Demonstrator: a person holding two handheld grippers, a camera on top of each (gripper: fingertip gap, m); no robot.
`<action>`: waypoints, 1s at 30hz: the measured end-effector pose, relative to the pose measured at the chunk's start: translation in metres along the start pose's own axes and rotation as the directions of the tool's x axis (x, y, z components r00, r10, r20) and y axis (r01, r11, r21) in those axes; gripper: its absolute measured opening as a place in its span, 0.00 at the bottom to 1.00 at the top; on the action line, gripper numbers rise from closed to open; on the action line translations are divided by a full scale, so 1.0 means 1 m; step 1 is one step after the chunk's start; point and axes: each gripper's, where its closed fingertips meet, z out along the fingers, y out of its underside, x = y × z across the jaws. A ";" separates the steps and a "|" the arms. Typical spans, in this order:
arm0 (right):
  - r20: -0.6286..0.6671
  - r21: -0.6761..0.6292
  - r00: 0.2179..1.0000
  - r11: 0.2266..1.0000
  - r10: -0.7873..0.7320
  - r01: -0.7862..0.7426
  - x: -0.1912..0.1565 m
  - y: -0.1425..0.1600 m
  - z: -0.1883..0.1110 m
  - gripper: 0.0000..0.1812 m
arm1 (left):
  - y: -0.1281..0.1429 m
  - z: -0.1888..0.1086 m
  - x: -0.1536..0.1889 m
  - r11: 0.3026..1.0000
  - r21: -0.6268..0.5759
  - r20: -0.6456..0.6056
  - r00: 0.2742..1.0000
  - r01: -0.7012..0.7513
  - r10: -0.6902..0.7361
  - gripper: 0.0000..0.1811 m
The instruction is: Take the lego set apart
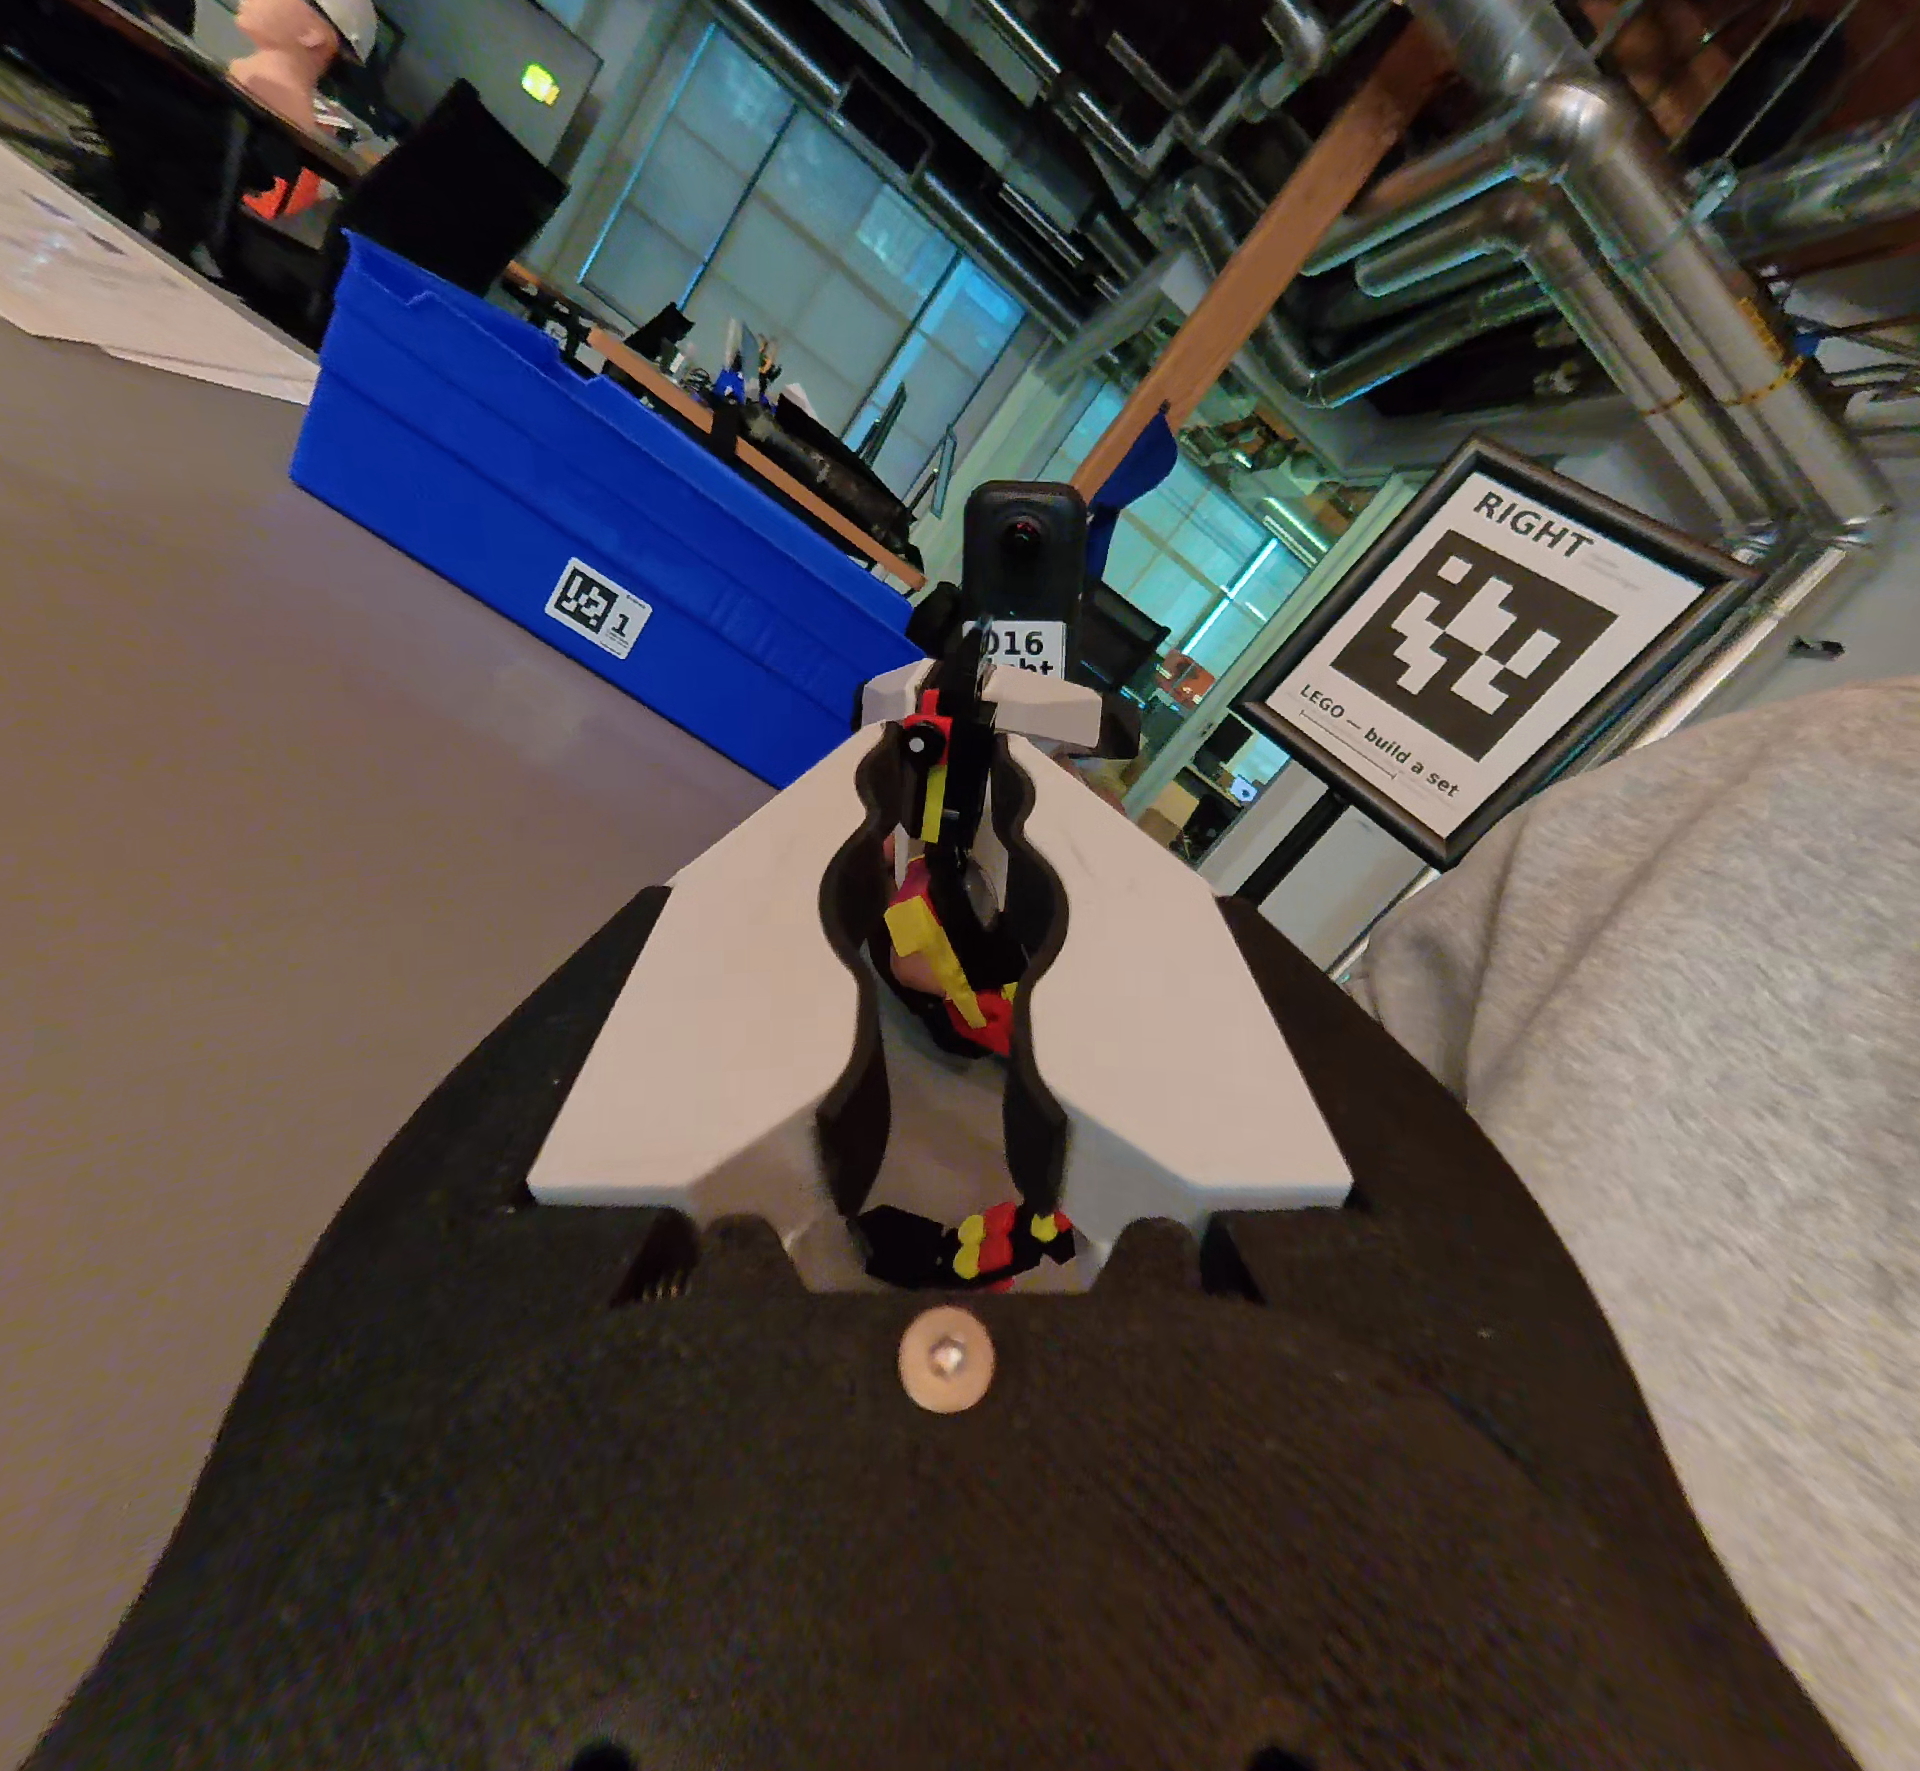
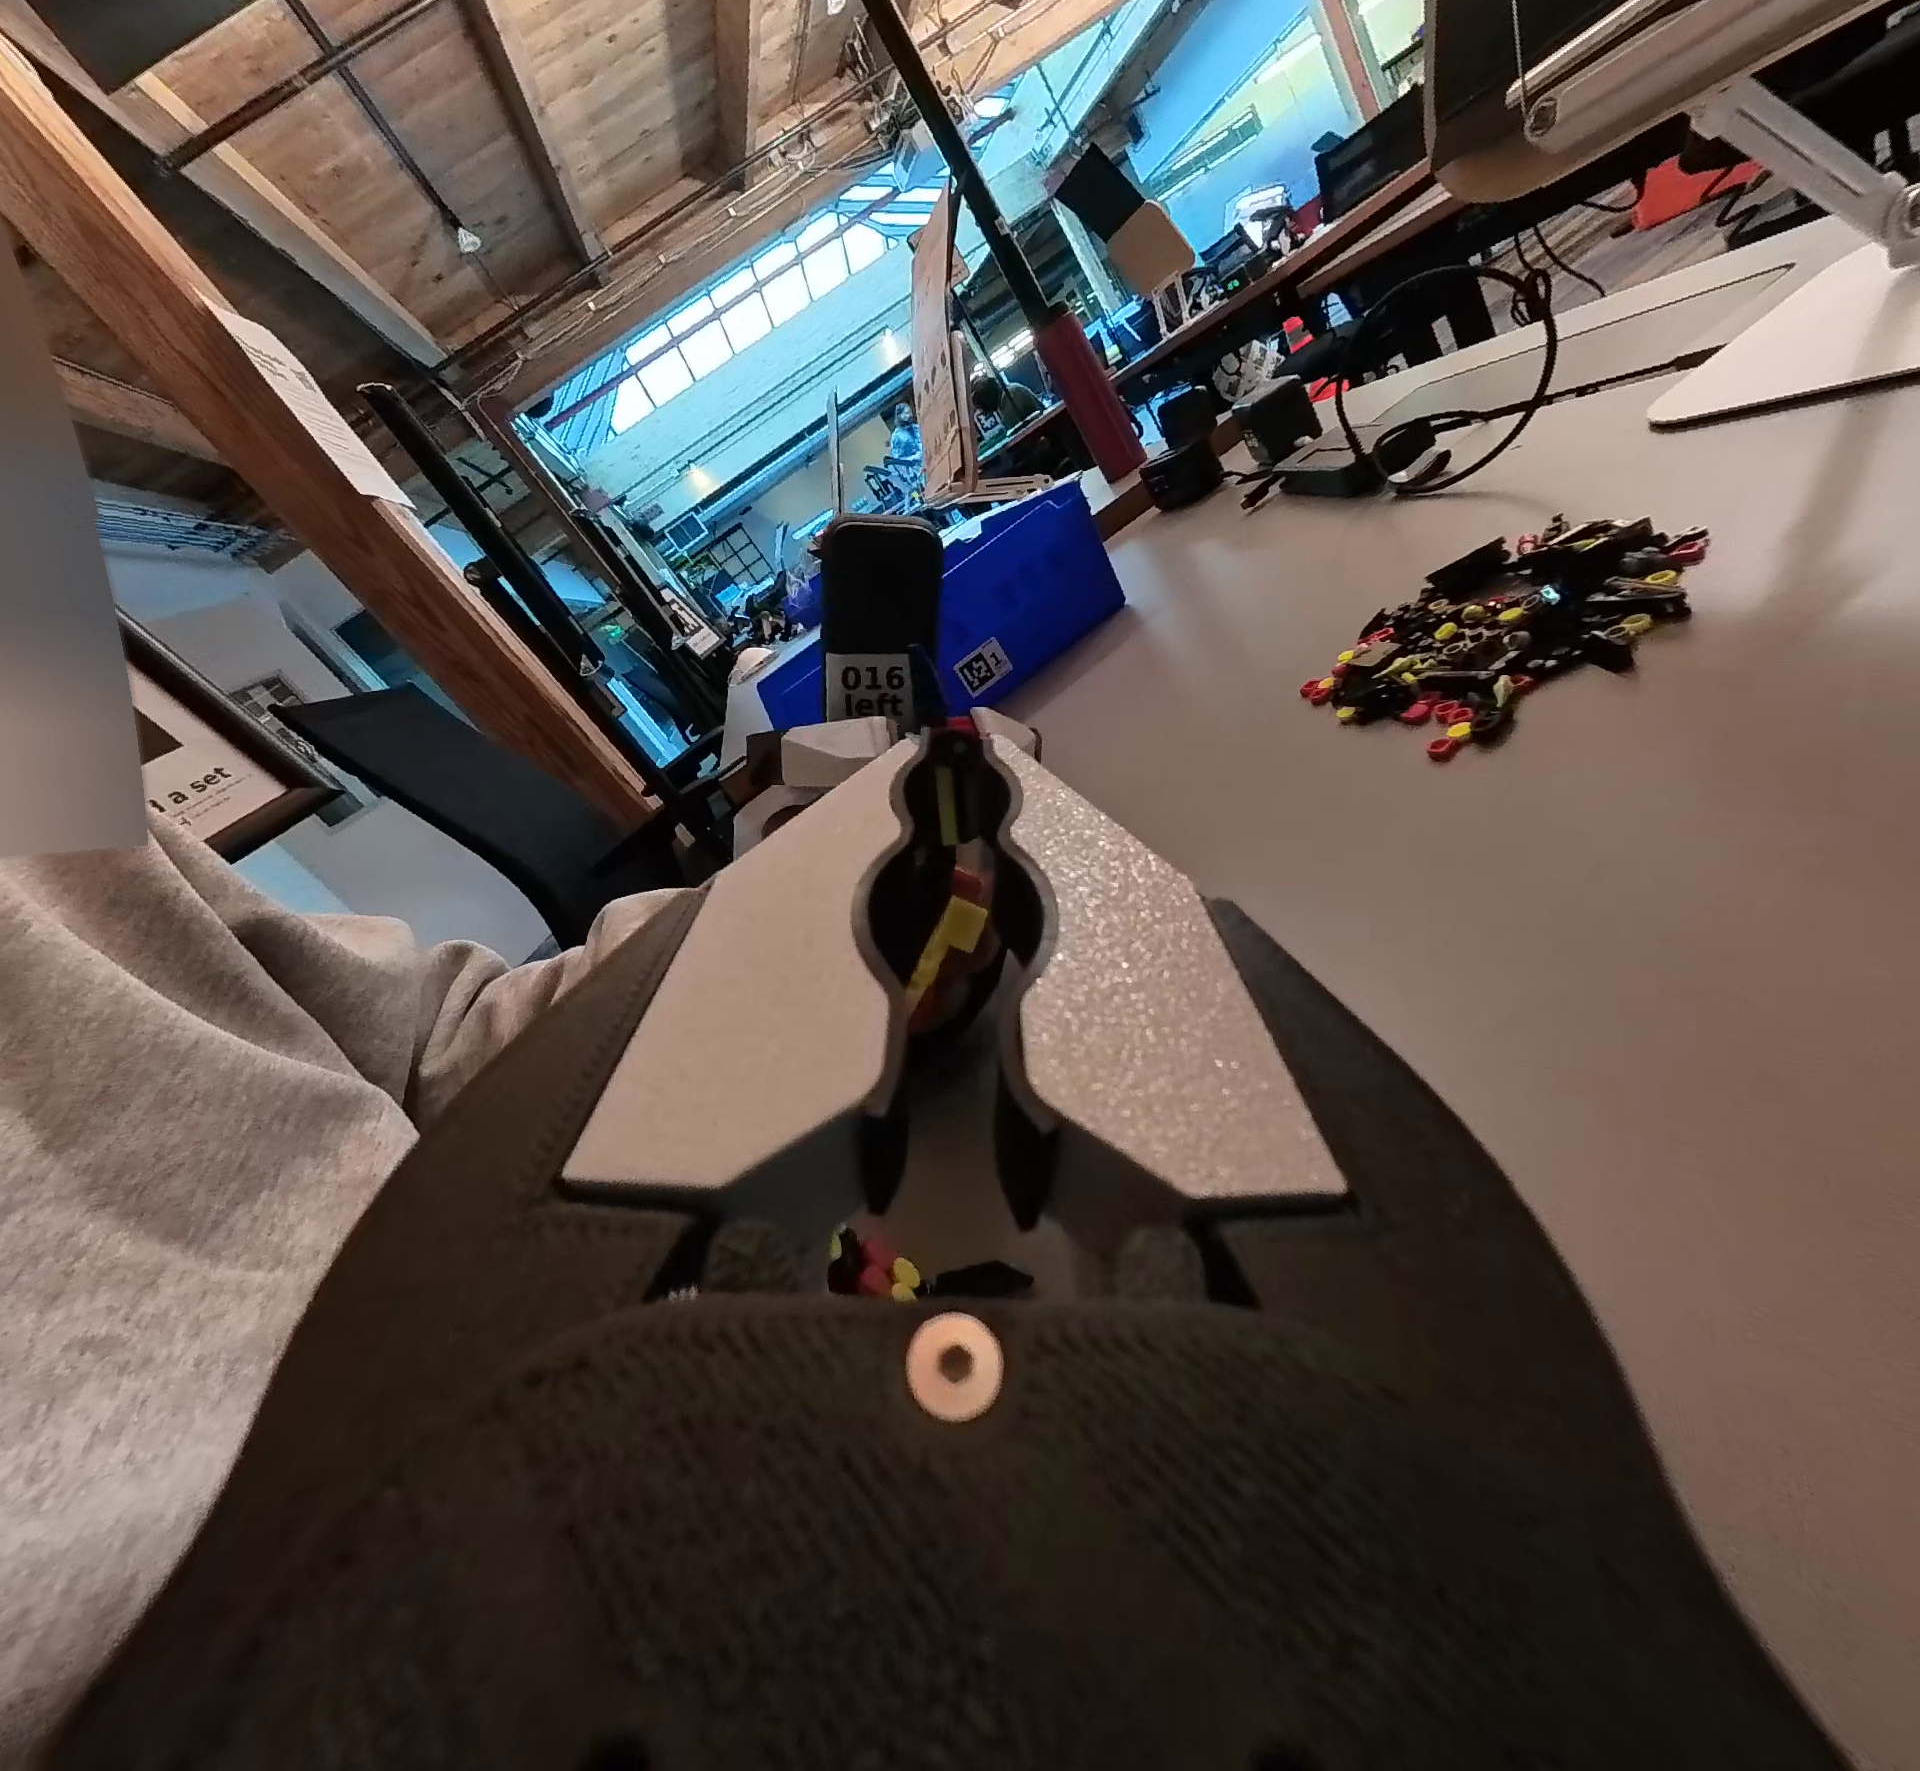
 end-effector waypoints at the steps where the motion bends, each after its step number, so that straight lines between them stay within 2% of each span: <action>1: 0.002 -0.001 1.000 1.000 0.001 -0.001 0.000 0.000 0.000 0.02 | 0.000 0.000 0.000 1.000 -0.001 -0.002 1.000 0.000 0.000 0.07; 14: -0.014 -0.024 0.999 0.999 -0.038 0.037 -0.002 0.000 -0.001 0.02 | 0.001 0.001 0.002 1.000 -0.010 -0.006 1.000 -0.011 0.011 0.07; 27: 0.036 0.038 0.994 0.994 0.105 -0.106 0.000 -0.004 -0.002 0.01 | -0.003 0.001 0.000 0.998 0.007 0.028 0.997 -0.067 0.067 0.07; 30: 0.030 0.025 0.996 0.996 0.082 -0.083 0.000 -0.003 -0.002 0.02 | -0.001 0.001 0.000 0.996 -0.003 0.038 0.996 -0.085 0.085 0.07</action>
